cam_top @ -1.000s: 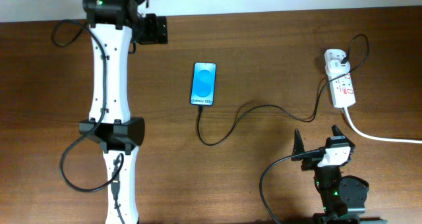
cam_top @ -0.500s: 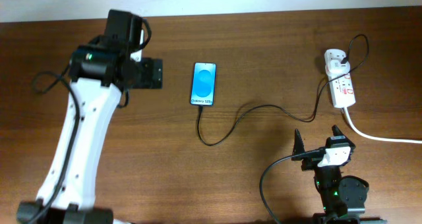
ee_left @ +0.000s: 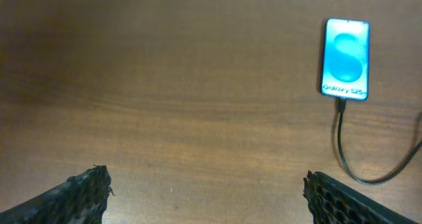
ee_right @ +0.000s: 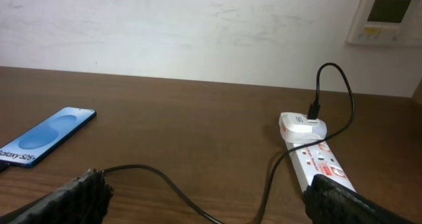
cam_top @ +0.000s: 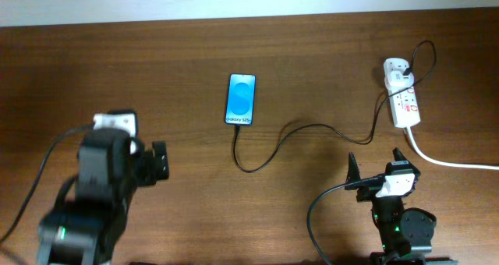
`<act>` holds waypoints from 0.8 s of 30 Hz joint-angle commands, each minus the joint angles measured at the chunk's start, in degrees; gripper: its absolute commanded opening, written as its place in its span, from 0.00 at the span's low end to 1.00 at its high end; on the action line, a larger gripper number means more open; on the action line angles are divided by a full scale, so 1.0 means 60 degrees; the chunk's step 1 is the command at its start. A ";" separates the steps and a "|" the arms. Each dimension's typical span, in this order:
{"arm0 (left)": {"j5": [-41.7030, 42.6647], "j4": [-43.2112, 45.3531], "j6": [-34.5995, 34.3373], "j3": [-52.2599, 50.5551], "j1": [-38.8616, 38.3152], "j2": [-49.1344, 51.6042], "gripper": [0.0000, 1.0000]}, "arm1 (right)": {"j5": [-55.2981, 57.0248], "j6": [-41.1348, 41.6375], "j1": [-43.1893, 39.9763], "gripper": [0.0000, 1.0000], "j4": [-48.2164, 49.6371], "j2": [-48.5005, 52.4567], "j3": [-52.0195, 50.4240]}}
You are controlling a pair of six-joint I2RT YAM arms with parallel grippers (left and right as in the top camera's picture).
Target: Plug charger to phone and switch on socket
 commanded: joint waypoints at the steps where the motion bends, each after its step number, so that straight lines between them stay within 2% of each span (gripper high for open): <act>1: -0.0131 -0.0004 -0.0084 -0.0739 0.0138 -0.1759 0.99 | 0.0051 0.0007 0.0084 0.98 -0.0051 -0.0080 -0.0051; 6: 0.0186 -0.0044 -0.0084 -0.1082 0.0299 -0.3727 0.99 | 0.0051 0.0004 0.0084 0.98 -0.0051 -0.0080 -0.0051; 12: 0.0178 0.0350 -0.0080 -0.1694 0.0317 -0.3982 0.99 | 0.0051 0.0004 0.0084 0.99 -0.0051 -0.0080 -0.0051; 15: 0.0182 0.1406 -0.0080 -0.2550 0.0317 -0.4455 0.99 | 0.0051 0.0007 0.0084 0.98 -0.0051 -0.0080 -0.0051; 17: 0.0208 0.2769 -0.0084 -0.3716 0.0317 -0.5045 0.99 | 0.0051 0.0004 0.0084 0.98 -0.0051 -0.0080 -0.0051; 24: 0.0433 0.6102 0.0018 -0.6867 0.0317 -0.6488 0.99 | 0.0051 0.0007 0.0084 0.98 -0.0051 -0.0080 -0.0051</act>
